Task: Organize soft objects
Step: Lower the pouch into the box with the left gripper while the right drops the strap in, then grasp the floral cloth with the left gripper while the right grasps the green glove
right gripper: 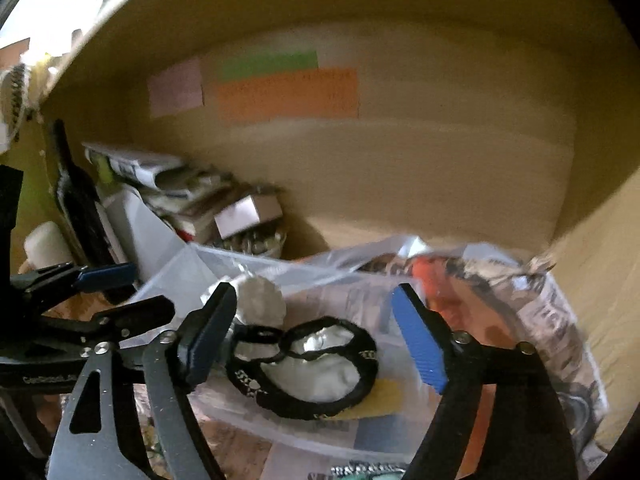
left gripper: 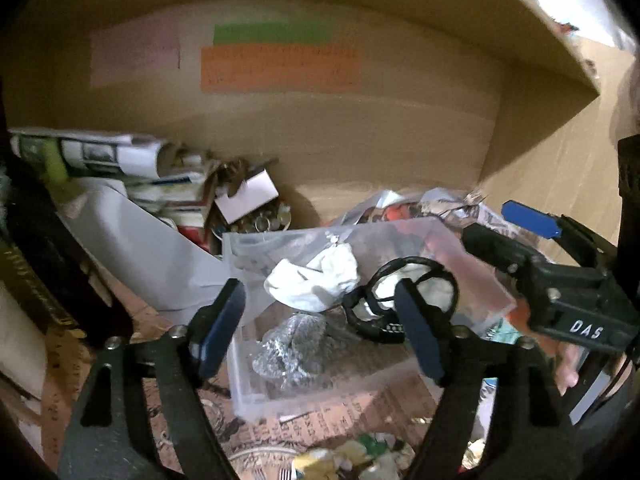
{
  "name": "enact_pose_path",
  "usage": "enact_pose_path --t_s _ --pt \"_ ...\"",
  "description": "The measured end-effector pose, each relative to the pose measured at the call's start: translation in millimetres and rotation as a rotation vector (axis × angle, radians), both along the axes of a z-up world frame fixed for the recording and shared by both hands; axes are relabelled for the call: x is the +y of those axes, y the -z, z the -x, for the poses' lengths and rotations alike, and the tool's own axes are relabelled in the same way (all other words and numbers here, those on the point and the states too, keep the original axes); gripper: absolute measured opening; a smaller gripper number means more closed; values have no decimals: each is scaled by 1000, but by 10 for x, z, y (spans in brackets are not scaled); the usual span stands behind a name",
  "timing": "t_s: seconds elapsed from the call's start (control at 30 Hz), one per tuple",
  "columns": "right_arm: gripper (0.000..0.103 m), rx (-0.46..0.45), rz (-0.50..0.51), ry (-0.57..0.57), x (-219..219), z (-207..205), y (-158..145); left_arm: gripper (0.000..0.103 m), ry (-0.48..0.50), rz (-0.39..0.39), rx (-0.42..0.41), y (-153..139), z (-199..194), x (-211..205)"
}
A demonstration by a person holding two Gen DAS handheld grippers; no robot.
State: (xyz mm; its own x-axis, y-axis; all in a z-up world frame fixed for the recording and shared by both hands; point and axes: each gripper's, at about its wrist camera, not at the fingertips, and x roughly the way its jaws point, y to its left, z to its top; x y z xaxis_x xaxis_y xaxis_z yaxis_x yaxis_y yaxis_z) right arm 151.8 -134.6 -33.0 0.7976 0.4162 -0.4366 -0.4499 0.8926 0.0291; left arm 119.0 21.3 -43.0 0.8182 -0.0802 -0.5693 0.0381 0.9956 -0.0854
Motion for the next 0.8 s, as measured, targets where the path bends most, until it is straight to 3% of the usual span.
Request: enact_pose_path --t_s 0.17,0.27,0.37,0.8 --pt "91 -60 -7 1 -151 281 -133 100 -4 -9 -42 -89 301 -14" --pt "99 -84 3 16 -233 431 -125 100 -2 -11 -33 -62 426 -32" --pt "100 -84 21 35 -339 554 -65 100 3 -17 -8 24 512 -50" --pt "100 165 107 97 -688 584 700 100 40 -20 188 724 661 -207"
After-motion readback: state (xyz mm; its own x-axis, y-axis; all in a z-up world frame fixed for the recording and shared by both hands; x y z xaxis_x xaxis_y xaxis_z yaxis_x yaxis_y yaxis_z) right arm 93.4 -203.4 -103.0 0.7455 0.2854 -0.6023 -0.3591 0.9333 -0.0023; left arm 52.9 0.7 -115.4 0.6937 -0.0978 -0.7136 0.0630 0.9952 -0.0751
